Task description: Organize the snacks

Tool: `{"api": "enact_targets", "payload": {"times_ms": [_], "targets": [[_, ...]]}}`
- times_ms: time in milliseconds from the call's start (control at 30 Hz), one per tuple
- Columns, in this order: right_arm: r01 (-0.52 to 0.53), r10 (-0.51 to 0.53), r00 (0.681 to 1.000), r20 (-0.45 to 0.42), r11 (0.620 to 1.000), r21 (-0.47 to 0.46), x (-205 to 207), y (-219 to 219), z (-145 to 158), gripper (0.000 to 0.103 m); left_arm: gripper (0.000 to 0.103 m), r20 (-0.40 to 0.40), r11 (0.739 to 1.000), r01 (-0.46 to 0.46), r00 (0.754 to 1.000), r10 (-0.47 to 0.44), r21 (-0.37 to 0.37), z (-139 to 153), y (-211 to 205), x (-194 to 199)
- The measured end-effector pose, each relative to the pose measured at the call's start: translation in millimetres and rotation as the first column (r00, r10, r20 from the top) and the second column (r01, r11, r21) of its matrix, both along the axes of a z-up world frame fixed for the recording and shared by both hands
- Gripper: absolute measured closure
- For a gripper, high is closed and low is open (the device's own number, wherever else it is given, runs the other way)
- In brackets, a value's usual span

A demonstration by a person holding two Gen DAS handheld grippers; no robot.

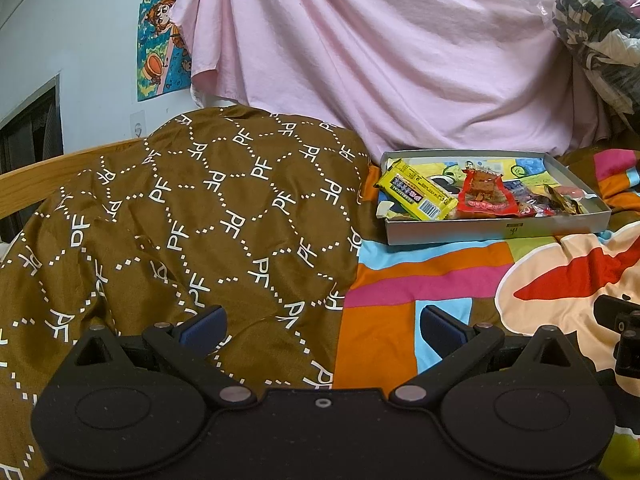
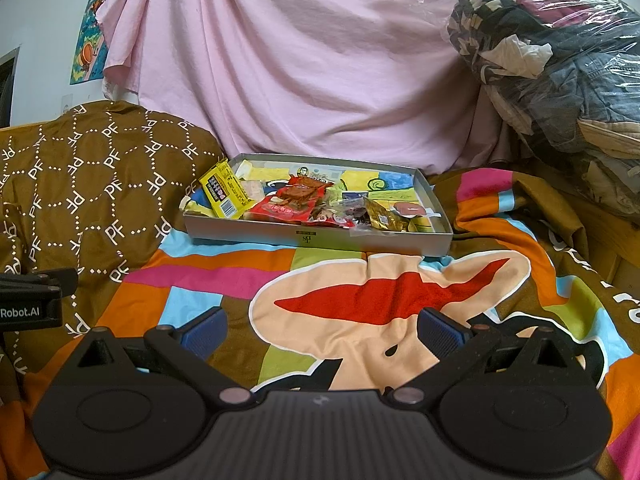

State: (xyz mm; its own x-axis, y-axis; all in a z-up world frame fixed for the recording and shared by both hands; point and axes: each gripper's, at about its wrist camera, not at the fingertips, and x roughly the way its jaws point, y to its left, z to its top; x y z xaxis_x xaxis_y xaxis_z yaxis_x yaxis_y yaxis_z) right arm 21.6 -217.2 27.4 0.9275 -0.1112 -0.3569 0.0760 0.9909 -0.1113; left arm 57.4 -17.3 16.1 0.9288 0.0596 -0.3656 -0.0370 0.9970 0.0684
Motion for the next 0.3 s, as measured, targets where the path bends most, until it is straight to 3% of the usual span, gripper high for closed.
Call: {"api": "enact_targets", "payload": {"times_ms": [300], "targets": [[0.0,0.0,1.0,0.0,1.0,0.0,0.1,0.1,0.0,0.0,0.001,-0.003,1.0,-0.001,1.0,0.001,-0.001,-1.8,1.8,-0.6]]}}
